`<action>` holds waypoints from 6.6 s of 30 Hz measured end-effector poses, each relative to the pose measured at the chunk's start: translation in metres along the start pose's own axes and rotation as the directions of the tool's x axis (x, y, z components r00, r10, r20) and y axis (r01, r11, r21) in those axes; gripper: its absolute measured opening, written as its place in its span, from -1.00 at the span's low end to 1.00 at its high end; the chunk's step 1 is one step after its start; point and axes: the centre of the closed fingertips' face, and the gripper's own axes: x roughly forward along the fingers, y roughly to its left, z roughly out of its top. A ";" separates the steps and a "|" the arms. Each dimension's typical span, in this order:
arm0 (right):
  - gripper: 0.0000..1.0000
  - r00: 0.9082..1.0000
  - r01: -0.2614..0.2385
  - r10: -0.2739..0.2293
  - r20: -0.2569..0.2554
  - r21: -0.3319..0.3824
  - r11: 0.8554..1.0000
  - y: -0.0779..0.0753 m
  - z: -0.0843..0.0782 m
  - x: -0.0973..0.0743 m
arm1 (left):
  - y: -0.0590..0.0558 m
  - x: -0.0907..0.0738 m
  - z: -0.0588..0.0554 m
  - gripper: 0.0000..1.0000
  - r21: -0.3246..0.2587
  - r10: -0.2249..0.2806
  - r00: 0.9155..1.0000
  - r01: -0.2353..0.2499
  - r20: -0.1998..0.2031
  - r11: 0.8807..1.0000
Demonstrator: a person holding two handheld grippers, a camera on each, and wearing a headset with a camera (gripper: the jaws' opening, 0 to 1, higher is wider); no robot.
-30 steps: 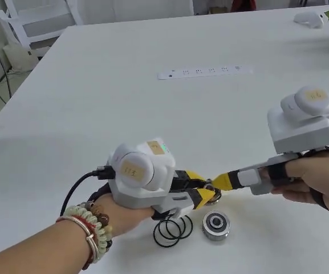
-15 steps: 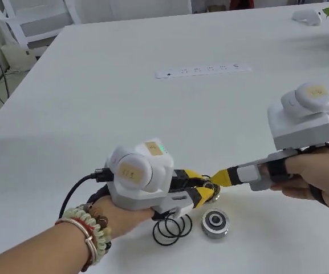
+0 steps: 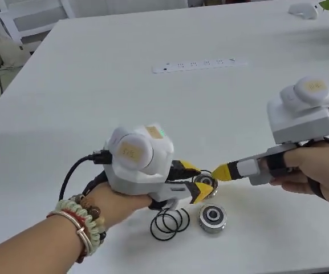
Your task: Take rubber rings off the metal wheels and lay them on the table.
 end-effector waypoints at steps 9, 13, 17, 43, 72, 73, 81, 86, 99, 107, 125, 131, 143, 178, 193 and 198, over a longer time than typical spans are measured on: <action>-1.00 0.999 -0.015 0.014 0.038 0.010 1.000 0.005 0.009 -0.004 | 0.018 -0.023 0.016 -0.24 0.013 0.049 0.999 -0.049 0.018 0.999; -1.00 0.999 -0.022 0.021 0.045 0.012 1.000 0.007 0.011 -0.004 | 0.028 -0.035 0.027 -0.21 0.020 0.090 0.995 -0.091 0.035 0.996; -1.00 0.998 -0.030 0.029 0.057 0.016 0.999 0.009 0.014 -0.006 | 0.029 -0.045 0.043 -0.13 -0.001 0.088 0.993 -0.088 0.081 0.996; -1.00 0.987 -0.143 0.143 0.072 -0.011 0.990 0.042 0.018 -0.001 | 0.023 -0.146 0.047 0.27 -0.041 0.183 0.975 -0.179 0.124 0.983; -1.00 0.969 -0.199 0.176 -0.170 -0.127 0.972 0.064 -0.033 0.020 | -0.009 -0.186 -0.052 0.34 -0.222 0.243 0.970 -0.237 -0.003 0.946; -1.00 0.968 -0.195 0.170 -0.182 -0.129 0.972 0.063 -0.036 0.021 | -0.010 -0.187 -0.053 0.34 -0.226 0.244 0.970 -0.238 -0.003 0.945; -1.00 0.968 -0.174 0.139 -0.209 -0.159 0.972 0.058 -0.041 0.023 | -0.008 -0.189 -0.051 0.31 -0.273 0.270 0.962 -0.252 0.030 0.929; -1.00 0.970 -0.150 0.109 -0.217 -0.183 0.972 0.053 -0.043 0.023 | -0.011 -0.187 -0.052 0.30 -0.280 0.266 0.963 -0.247 0.032 0.928; -0.96 0.977 -0.117 0.062 -0.205 -0.268 0.956 0.049 -0.040 0.029 | -0.012 -0.191 -0.060 0.30 -0.293 0.283 0.959 -0.266 0.018 0.919; -0.90 0.975 -0.119 0.051 -0.215 -0.319 0.940 0.047 -0.040 0.030 | -0.011 -0.192 -0.060 0.29 -0.293 0.290 0.957 -0.273 0.017 0.916; -0.67 0.969 -0.134 0.025 -0.245 -0.438 0.889 0.049 -0.047 0.037 | -0.010 -0.193 -0.061 0.29 -0.294 0.294 0.956 -0.277 0.013 0.915; -0.64 0.967 -0.138 0.019 -0.254 -0.459 0.878 0.048 -0.050 0.038 | -0.010 -0.193 -0.062 0.28 -0.293 0.298 0.955 -0.281 0.011 0.914; -0.57 0.966 -0.164 0.052 -0.252 -0.448 0.879 0.056 -0.050 0.038 | -0.011 -0.195 -0.063 0.28 -0.294 0.298 0.955 -0.282 0.009 0.913; -0.33 0.993 -0.111 0.114 -0.021 -0.444 0.889 0.076 0.009 0.000 | -0.018 -0.198 -0.053 0.33 -0.282 0.303 0.952 -0.281 0.037 0.917; -0.19 0.980 -0.098 0.164 0.115 -0.440 0.893 0.089 0.041 -0.025 | -0.023 -0.199 -0.050 0.43 -0.241 0.313 0.949 -0.297 0.029 0.924; -0.15 0.966 -0.121 0.204 0.159 -0.420 0.900 0.095 0.051 -0.043 | -0.018 -0.202 -0.046 0.50 -0.245 0.339 0.940 -0.317 0.051 0.916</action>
